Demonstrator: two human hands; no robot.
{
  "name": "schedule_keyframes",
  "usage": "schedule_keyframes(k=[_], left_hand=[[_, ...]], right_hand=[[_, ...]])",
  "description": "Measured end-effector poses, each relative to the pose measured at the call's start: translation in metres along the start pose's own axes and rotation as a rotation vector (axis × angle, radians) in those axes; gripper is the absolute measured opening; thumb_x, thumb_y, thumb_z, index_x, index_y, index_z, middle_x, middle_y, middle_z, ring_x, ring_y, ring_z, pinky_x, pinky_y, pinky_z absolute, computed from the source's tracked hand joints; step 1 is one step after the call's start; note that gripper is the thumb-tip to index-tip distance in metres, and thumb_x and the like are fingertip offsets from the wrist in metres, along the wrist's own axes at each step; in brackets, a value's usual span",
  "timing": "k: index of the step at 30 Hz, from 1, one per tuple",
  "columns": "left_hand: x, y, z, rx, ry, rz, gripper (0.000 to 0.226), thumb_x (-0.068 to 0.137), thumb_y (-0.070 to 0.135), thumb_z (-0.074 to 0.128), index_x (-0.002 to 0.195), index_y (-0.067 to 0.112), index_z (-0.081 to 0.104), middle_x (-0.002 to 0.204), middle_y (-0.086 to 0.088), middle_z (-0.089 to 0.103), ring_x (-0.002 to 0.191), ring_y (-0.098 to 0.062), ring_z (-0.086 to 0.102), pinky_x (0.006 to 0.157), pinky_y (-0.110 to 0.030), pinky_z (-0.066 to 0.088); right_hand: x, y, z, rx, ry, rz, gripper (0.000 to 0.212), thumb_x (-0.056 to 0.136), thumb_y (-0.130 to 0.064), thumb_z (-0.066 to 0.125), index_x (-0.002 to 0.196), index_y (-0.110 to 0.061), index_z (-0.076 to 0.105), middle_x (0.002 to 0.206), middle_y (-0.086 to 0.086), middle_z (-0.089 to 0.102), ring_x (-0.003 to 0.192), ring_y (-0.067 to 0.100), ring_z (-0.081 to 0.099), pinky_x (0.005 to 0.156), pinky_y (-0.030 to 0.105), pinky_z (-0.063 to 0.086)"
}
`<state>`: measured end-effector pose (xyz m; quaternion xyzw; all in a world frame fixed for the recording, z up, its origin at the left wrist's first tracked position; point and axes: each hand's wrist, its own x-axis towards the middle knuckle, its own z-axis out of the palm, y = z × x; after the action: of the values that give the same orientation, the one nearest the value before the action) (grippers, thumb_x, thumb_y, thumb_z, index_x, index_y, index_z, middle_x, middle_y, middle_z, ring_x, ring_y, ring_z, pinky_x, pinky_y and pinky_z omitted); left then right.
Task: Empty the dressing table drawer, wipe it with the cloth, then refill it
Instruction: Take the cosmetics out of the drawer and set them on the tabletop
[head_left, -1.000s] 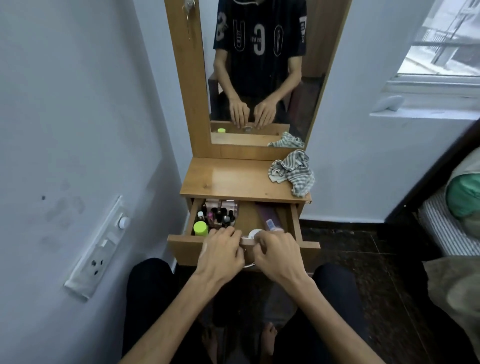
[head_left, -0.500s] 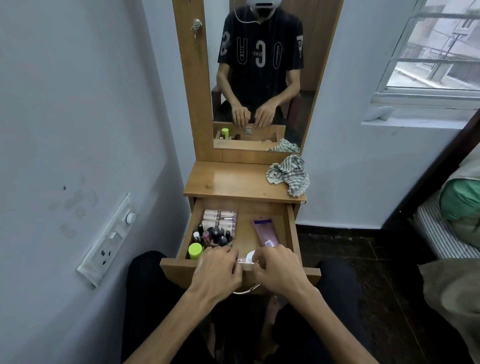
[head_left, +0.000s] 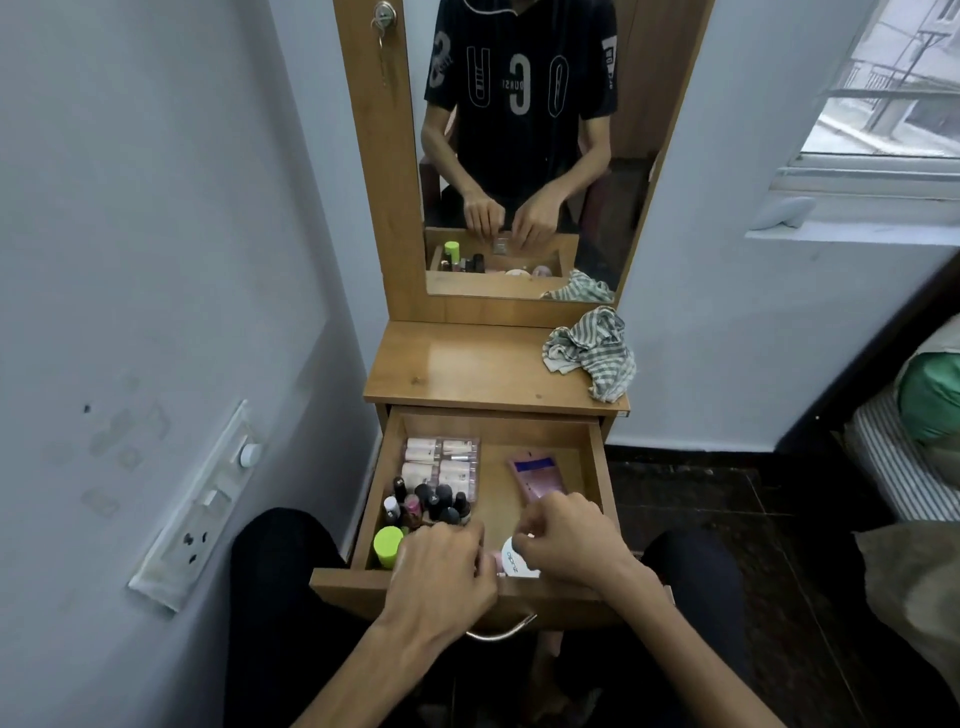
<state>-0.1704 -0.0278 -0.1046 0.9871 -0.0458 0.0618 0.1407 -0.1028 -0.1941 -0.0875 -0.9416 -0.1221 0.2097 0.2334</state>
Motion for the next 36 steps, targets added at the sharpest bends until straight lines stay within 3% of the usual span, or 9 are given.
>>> schedule_keyframes(k=[4, 7, 10, 12, 17, 24, 29, 34, 36], left_hand=[[0.023, -0.015, -0.011, -0.088, 0.082, -0.056, 0.019, 0.083, 0.033, 0.05, 0.078, 0.023, 0.066, 0.061, 0.004, 0.066, 0.058, -0.016, 0.063, 0.054, -0.029, 0.043], [0.05, -0.04, -0.022, -0.134, 0.2, -0.132, 0.013, 0.085, 0.028, 0.06, 0.078, 0.023, 0.069, 0.059, 0.007, 0.066, 0.051, -0.012, 0.06, 0.051, -0.028, 0.046], [0.076, -0.066, -0.036, -0.171, 0.25, -0.21, 0.011, 0.087, 0.019, 0.068, 0.081, 0.025, 0.074, 0.059, 0.013, 0.065, 0.049, -0.005, 0.056, 0.05, -0.012, 0.033], [0.088, -0.08, -0.039, -0.168, 0.259, -0.251, 0.011, 0.087, 0.018, 0.069, 0.082, 0.026, 0.074, 0.06, 0.014, 0.066, 0.051, -0.004, 0.055, 0.051, -0.013, 0.033], [0.099, -0.105, -0.036, -0.172, 0.274, -0.34, 0.012, 0.085, 0.015, 0.07, 0.078, 0.025, 0.073, 0.061, 0.009, 0.067, 0.056, -0.017, 0.061, 0.057, -0.026, 0.039], [0.094, -0.111, -0.03, -0.21, 0.272, -0.33, 0.015, 0.087, 0.014, 0.07, 0.076, 0.025, 0.073, 0.063, 0.011, 0.068, 0.054, -0.01, 0.059, 0.055, -0.024, 0.039], [0.091, -0.108, -0.033, -0.217, 0.271, -0.334, 0.015, 0.086, 0.014, 0.07, 0.077, 0.025, 0.073, 0.06, 0.014, 0.063, 0.052, -0.009, 0.055, 0.054, -0.024, 0.037], [0.088, -0.109, -0.036, -0.217, 0.266, -0.325, 0.014, 0.086, 0.014, 0.071, 0.077, 0.025, 0.073, 0.057, 0.018, 0.055, 0.05, -0.003, 0.051, 0.051, -0.02, 0.034], [0.086, -0.108, -0.037, -0.215, 0.272, -0.323, 0.014, 0.085, 0.014, 0.071, 0.077, 0.025, 0.073, 0.058, 0.018, 0.056, 0.052, -0.005, 0.054, 0.054, -0.022, 0.038]], right_hand=[[0.041, -0.007, -0.001, 0.245, 0.033, 0.063, 0.02, 0.095, -0.021, 0.065, 0.095, -0.007, 0.079, 0.085, 0.007, 0.08, 0.075, 0.016, 0.077, 0.074, 0.029, 0.065], [0.077, -0.016, -0.001, 0.38, 0.014, 0.159, 0.028, 0.093, -0.033, 0.065, 0.091, -0.007, 0.076, 0.085, 0.008, 0.079, 0.086, 0.024, 0.077, 0.084, 0.035, 0.063], [0.119, -0.013, 0.015, 0.491, -0.041, 0.274, 0.049, 0.068, -0.057, 0.064, 0.084, -0.011, 0.062, 0.092, 0.003, 0.076, 0.093, 0.026, 0.077, 0.091, 0.047, 0.063], [0.161, 0.009, 0.044, 0.573, -0.042, 0.312, 0.061, 0.056, -0.06, 0.063, 0.096, -0.015, 0.066, 0.1, 0.003, 0.077, 0.098, 0.027, 0.075, 0.092, 0.05, 0.063], [0.165, -0.021, 0.041, 0.67, 0.017, 0.401, 0.028, 0.065, -0.044, 0.064, 0.064, -0.017, 0.057, 0.065, -0.001, 0.06, 0.077, 0.028, 0.065, 0.088, 0.051, 0.062], [0.161, -0.034, 0.036, 0.757, 0.085, 0.509, 0.029, 0.077, -0.035, 0.077, 0.078, -0.013, 0.058, 0.09, 0.005, 0.071, 0.098, 0.028, 0.071, 0.094, 0.05, 0.061], [0.164, -0.034, 0.038, 0.754, 0.104, 0.506, 0.034, 0.076, -0.036, 0.076, 0.091, -0.01, 0.061, 0.096, 0.004, 0.072, 0.098, 0.024, 0.07, 0.087, 0.038, 0.059], [0.187, -0.006, 0.057, 0.991, 0.082, 0.436, 0.06, 0.051, -0.035, 0.085, 0.097, -0.011, 0.055, 0.104, 0.014, 0.078, 0.092, 0.032, 0.078, 0.077, 0.05, 0.067], [0.176, -0.011, 0.046, 1.049, 0.091, 0.424, 0.061, 0.052, -0.03, 0.088, 0.098, -0.004, 0.058, 0.101, 0.016, 0.079, 0.088, 0.033, 0.079, 0.076, 0.051, 0.067]])
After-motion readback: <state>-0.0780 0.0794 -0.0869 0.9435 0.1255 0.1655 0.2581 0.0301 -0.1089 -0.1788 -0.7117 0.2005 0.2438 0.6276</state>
